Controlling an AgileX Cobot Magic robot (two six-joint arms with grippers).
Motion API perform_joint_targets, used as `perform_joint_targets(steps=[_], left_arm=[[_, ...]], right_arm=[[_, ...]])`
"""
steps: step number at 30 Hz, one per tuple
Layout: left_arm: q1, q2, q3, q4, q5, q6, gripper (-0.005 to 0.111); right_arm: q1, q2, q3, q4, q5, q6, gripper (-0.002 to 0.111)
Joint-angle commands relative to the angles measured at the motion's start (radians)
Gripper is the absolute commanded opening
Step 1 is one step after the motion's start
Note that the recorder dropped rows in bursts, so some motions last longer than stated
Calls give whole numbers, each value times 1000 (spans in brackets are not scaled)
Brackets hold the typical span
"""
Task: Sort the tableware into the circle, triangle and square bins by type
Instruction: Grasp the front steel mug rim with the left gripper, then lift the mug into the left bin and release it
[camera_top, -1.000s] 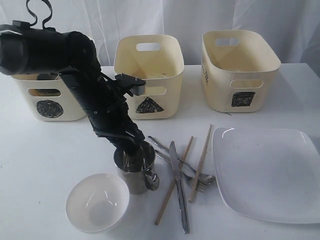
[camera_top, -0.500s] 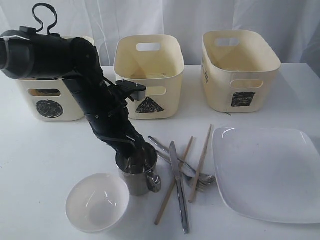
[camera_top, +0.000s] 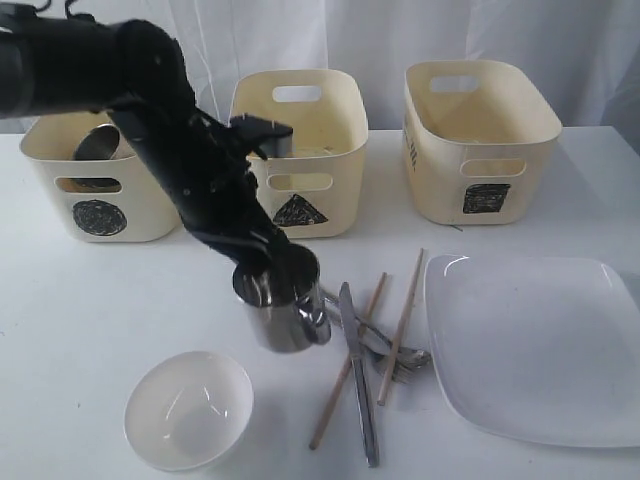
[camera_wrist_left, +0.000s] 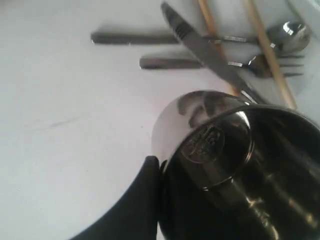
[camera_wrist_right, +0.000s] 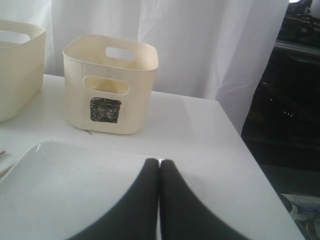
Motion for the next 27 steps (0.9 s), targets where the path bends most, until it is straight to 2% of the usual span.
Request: perform_joint_targets(steps=[1,4,8,10,13,22,27], left_arm=[[-3,-82,-79,71,29,-3,0],[-3,-126,-136,263,36,-56,0],[-1,-176,-188,655,44,-227,0],[14,-191,-207,757,40,-270,0],[66,-206,-224,783,-16,-293,0],[281,-201,-231,760,-220,-343,0],[345,-144,-231,715,-353,-344,0]], right_arm=[[2,-6,6,-2,-7,5,0],[2,-6,6,-2,-7,5,0],[2,-6,6,-2,-7,5,0],[2,-6,6,-2,-7,5,0],[2,-6,6,-2,-7,5,0],[2,-6,6,-2,-7,5,0],[2,-6,6,-2,-7,5,0]])
